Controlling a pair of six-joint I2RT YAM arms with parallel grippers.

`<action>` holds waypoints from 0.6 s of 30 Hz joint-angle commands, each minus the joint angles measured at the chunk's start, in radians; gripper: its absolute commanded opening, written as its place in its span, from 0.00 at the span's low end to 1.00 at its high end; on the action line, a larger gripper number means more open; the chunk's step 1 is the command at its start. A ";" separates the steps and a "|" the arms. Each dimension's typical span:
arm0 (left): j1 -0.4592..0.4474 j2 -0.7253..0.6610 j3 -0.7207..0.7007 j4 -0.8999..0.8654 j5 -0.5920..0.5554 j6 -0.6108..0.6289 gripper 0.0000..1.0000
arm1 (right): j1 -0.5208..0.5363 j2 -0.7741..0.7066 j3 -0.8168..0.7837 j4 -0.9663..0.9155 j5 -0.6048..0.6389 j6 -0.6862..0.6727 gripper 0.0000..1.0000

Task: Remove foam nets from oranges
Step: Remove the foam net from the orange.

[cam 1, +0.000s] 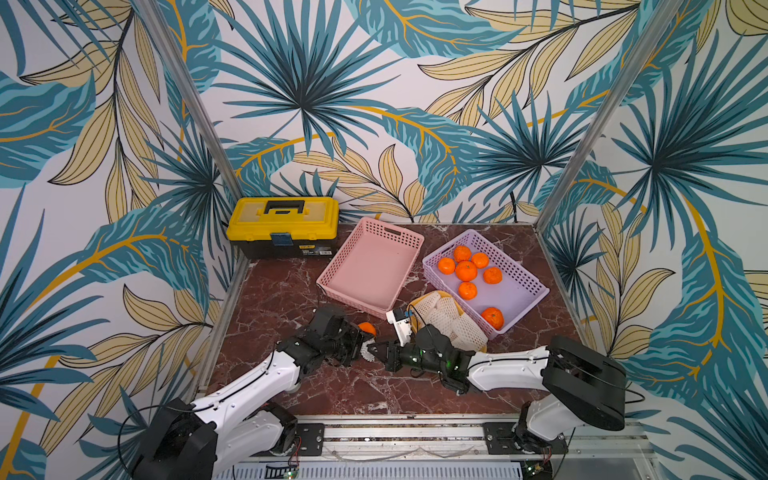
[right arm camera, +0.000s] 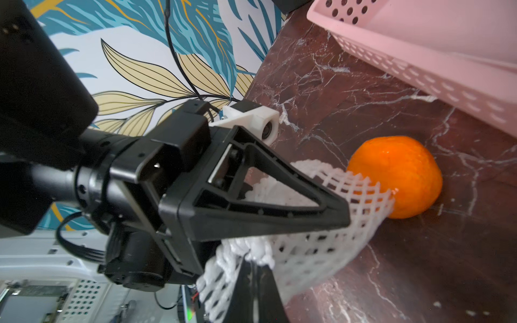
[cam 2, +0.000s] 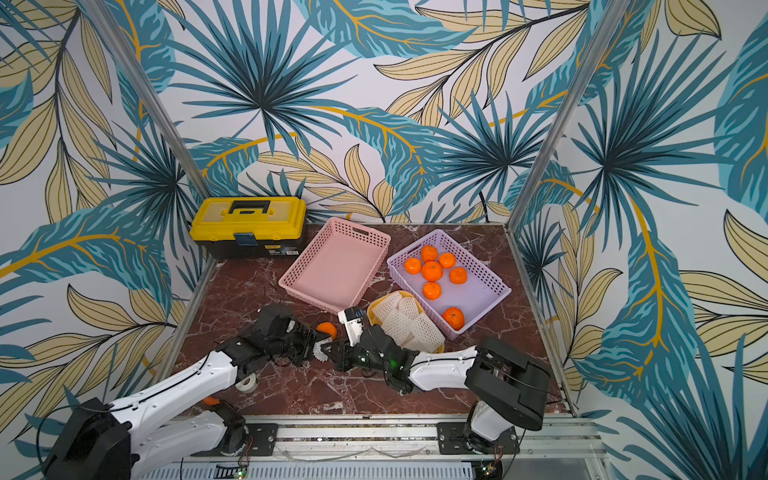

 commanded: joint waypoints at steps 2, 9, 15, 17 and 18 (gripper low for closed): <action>-0.004 -0.027 0.019 0.020 -0.002 0.027 0.70 | -0.002 -0.078 -0.018 -0.062 0.045 -0.029 0.00; -0.004 -0.017 0.156 -0.008 0.029 0.209 1.00 | -0.047 -0.334 -0.065 -0.306 0.148 -0.090 0.00; -0.005 0.015 0.276 -0.056 0.092 0.355 1.00 | -0.171 -0.599 -0.084 -0.562 0.182 -0.136 0.00; -0.005 0.011 0.296 -0.056 0.098 0.387 0.99 | -0.217 -0.671 -0.080 -0.648 0.183 -0.151 0.00; -0.005 0.005 0.302 -0.057 0.100 0.399 1.00 | -0.253 -0.706 -0.080 -0.683 0.185 -0.159 0.00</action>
